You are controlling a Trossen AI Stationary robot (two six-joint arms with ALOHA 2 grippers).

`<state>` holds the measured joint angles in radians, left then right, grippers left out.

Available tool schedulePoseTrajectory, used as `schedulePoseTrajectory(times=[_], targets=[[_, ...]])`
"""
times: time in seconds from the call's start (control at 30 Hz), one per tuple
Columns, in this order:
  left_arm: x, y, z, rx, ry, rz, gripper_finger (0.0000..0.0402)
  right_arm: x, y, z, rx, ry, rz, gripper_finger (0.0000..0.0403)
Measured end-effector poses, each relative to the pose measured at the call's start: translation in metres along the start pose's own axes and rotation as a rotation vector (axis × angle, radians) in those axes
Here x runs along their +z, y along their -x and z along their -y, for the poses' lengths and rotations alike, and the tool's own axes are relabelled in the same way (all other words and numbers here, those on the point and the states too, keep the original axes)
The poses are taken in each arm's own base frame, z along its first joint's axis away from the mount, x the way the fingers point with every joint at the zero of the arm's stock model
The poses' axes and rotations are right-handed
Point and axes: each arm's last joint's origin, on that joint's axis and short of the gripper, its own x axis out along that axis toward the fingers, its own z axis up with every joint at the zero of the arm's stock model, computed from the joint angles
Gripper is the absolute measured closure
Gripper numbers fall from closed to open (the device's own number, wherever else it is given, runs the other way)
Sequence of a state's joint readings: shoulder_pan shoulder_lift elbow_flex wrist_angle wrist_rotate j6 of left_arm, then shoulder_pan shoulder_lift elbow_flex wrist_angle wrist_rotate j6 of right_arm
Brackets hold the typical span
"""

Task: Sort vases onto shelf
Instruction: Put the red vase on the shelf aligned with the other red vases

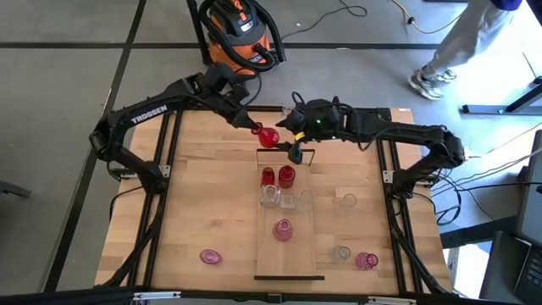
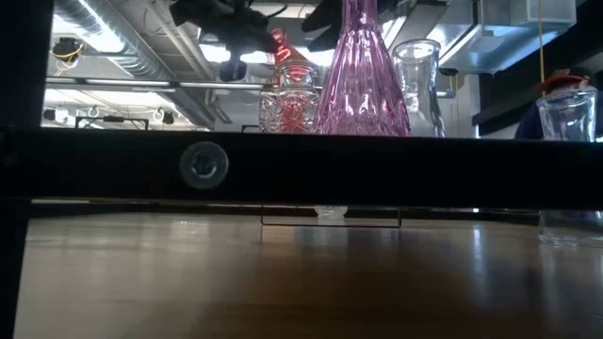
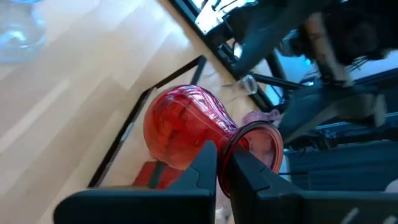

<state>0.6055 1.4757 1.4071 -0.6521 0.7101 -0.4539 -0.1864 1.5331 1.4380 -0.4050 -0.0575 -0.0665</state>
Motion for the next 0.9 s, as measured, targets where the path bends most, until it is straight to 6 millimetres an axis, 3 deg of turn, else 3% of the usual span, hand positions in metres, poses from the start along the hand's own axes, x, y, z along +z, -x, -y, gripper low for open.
schedulePoseTrajectory(times=[0.23,0.4,0.57,0.9], targets=[[0.003,-0.009,0.011,-0.042,-0.004,0.035,0.0394,0.010,-0.007,0.003,0.008,-0.005,0.110,0.0092],[0.001,-0.013,0.017,-0.059,-0.006,0.034,0.0394,0.009,-0.021,0.002,0.054,0.000,0.013,0.0103],[-0.001,-0.017,0.022,-0.055,0.002,0.027,0.0394,0.024,-0.030,0.003,0.070,0.044,-0.036,0.0130],[-0.005,-0.019,0.022,-0.011,0.015,0.015,0.0394,0.042,-0.040,0.005,0.105,0.098,-0.295,0.0194]])
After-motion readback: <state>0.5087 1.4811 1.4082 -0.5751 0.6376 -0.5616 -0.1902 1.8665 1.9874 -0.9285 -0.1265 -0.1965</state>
